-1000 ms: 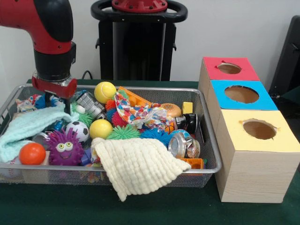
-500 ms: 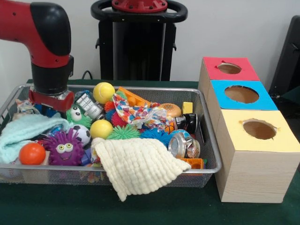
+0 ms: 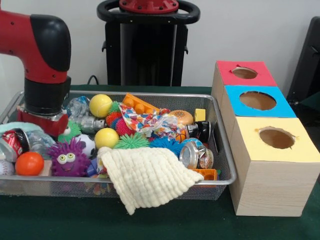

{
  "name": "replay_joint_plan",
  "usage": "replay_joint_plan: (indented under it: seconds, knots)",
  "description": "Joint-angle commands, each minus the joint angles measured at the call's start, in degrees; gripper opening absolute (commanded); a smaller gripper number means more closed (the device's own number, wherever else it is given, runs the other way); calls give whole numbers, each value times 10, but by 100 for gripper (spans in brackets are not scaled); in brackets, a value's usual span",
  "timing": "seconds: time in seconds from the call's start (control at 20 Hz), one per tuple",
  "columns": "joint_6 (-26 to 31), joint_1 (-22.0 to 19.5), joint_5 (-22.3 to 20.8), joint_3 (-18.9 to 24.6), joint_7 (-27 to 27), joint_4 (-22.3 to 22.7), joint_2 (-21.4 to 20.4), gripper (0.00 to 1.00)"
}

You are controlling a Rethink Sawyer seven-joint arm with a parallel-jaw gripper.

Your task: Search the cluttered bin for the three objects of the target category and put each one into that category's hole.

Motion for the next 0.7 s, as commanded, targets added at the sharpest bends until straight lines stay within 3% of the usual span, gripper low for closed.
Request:
replay_joint_plan:
  seconds: [0.05, 0.1, 0.35, 0.7]
  knots:
    - [-88, 21, -46, -20, 31, -75, 120, 100]
    - [-92, 23, -40, -23, 20, -77, 122, 0]
    - [-109, 34, -31, -40, 27, -80, 125, 0]
    - [-101, 24, -27, -29, 16, -72, 121, 0]
